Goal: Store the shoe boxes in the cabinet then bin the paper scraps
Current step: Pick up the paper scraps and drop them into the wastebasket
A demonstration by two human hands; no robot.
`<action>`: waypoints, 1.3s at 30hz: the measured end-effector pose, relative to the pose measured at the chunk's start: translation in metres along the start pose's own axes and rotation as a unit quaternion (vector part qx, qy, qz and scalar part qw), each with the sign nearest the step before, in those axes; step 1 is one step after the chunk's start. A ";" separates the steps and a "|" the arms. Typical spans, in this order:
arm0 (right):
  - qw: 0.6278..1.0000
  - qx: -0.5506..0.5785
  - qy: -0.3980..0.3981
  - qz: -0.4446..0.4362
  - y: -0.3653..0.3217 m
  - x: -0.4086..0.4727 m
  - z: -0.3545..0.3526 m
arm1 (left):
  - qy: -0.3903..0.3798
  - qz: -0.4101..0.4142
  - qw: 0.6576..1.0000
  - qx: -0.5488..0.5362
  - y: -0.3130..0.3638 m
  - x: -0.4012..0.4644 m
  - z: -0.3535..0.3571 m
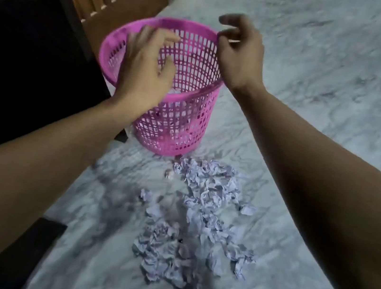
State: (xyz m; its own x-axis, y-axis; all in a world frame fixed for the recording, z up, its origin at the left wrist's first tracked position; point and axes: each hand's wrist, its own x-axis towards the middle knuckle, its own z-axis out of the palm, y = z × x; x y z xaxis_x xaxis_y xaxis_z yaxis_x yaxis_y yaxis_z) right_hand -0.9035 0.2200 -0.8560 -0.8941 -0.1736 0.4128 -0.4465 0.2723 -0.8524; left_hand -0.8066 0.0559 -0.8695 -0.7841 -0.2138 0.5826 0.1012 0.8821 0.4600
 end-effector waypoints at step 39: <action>0.934 -0.183 -0.127 0.278 0.171 -0.309 -0.031 | -0.448 0.024 0.893 0.017 -0.027 -0.263 0.112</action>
State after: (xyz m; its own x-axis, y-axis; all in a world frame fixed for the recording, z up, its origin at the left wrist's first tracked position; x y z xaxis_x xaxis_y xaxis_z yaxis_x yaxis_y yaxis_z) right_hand -0.7047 0.3493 -1.1194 -0.9749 -0.1160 -0.1902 0.0601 0.6850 -0.7261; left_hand -0.6713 0.1356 -1.1103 -0.9563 0.2327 -0.1772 0.1403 0.8966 0.4200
